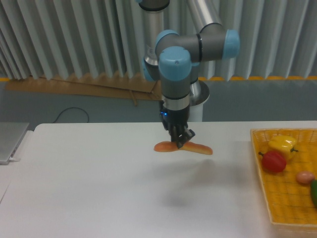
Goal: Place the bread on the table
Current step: 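Lift the bread loaf out of the basket and carry it over the table, then lower the bread onto the table, open the gripper and rise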
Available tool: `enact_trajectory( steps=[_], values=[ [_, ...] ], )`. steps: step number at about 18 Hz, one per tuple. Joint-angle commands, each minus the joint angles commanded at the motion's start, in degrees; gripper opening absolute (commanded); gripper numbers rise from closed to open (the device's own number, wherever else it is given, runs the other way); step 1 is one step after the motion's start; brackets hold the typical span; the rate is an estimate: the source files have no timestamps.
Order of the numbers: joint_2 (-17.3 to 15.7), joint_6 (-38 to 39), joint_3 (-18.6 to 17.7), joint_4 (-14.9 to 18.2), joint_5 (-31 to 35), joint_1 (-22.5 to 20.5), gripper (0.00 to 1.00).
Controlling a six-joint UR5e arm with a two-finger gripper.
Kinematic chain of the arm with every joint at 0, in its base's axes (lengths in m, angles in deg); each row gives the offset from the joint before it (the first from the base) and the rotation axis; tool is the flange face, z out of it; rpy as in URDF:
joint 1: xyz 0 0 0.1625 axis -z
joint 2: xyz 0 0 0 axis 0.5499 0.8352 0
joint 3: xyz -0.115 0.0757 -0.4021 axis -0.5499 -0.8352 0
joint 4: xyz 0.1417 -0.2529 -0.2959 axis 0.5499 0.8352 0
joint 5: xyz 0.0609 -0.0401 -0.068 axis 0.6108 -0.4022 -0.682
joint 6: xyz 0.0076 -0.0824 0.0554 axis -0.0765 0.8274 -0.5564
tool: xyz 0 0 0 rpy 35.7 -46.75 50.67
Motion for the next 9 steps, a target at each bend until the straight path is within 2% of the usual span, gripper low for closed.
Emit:
enact_trajectory(
  steps=[3, 9],
  values=[
    [1.3, 1.8, 0.0, -1.4, 0.4, 1.8, 0.34],
    [2.0, 2.3, 0.0, -1.8, 0.5, 1.9, 0.38]
  ],
)
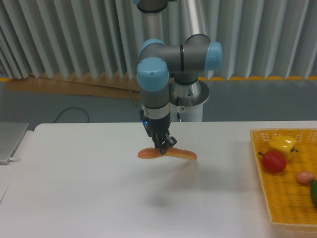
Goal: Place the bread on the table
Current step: 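Lower the bread onto the table, open the gripper and rise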
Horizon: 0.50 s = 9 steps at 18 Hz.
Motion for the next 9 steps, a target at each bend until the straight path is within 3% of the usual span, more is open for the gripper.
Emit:
enact_trajectory(
  steps=[7, 8, 9],
  values=[
    [0.0, -0.1, -0.3, -0.2, 0.0, 0.0, 0.46],
    [-0.1, -0.2, -0.3, -0.3, 0.0, 0.0, 0.59],
    [-0.1, -0.5, -0.2, -0.3, -0.1, 0.0, 0.80]
  ],
)
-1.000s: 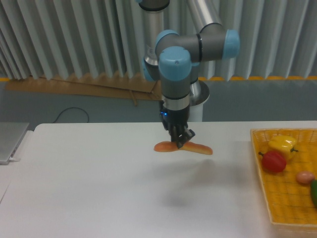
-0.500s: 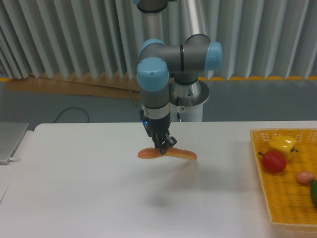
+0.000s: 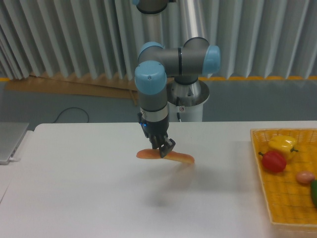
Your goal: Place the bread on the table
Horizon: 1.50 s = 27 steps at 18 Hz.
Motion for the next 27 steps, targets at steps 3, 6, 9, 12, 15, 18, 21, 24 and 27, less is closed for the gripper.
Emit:
enact_trajectory(
  steps=[3, 6, 9, 12, 15, 18, 21, 24, 27],
  values=[
    [0.0, -0.3, 0.1, -0.4, 0.0, 0.0, 1.00],
    [-0.2, -1.7, 0.1, -1.1, 0.4, 0.0, 1.00],
    [-0.7, -3.1, 0.1, -0.6, 2.6, 0.0, 1.00],
    [-2.9, -5.7, 0.1, 0.0, 2.5, -0.2, 1.00],
    [-4.1, -6.9, 0.2, 1.8, 2.5, 0.0, 1.00],
    [-5.4, -9.0, 0.2, 5.1, 2.6, 0.3, 1.00],
    [-7.0, -14.7, 0.2, 6.0, 2.6, 0.0, 1.00],
    [-7.4, -19.6, 0.4, 7.9, 2.5, -0.3, 1.00],
    [-8.1, -19.8, 0.4, 10.1, 3.2, -0.3, 1.00]
  ],
)
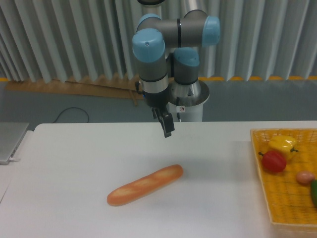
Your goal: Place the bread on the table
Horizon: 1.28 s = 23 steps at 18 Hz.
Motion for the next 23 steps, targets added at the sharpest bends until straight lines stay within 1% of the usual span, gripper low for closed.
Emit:
enact_trajectory(
  steps=[3, 5, 7, 10, 11, 13, 15, 16, 17, 18, 19, 20, 23],
  values=[
    [-0.1, -0.4, -0.3, 0.8, 0.3, -0.1, 1.00],
    [-1.1, -0.7, 0.0, 0.7, 0.3, -0.4, 1.00],
    [-1.3, -0.7, -0.1, 0.9, 0.4, -0.5, 1.00],
    [-2.2, -0.7, -0.9, 0.9, 0.4, -1.2, 1.00],
    [-3.0, -0.7, -1.1, 0.9, 0.4, -1.3, 1.00],
    [-3.8, -0.8, -1.6, 1.9, 0.3, -1.7, 1.00],
    [-4.5, -1.0, -2.0, 1.9, -0.7, -1.7, 1.00],
    [-4.5, -1.1, -2.1, 1.5, -2.2, -1.3, 1.00],
    [-4.5, -1.1, -2.1, 1.2, -5.7, -1.7, 1.00],
    [-4.4, -1.0, -2.0, 0.0, -9.0, -1.9, 1.00],
    [-4.4, -0.4, -2.1, -1.7, -10.3, -1.9, 1.00],
    [-4.4, -0.5, -2.0, -2.5, -10.3, -1.8, 1.00],
    [-4.6, -0.8, -2.1, -2.5, -10.2, -1.8, 1.00]
  ],
)
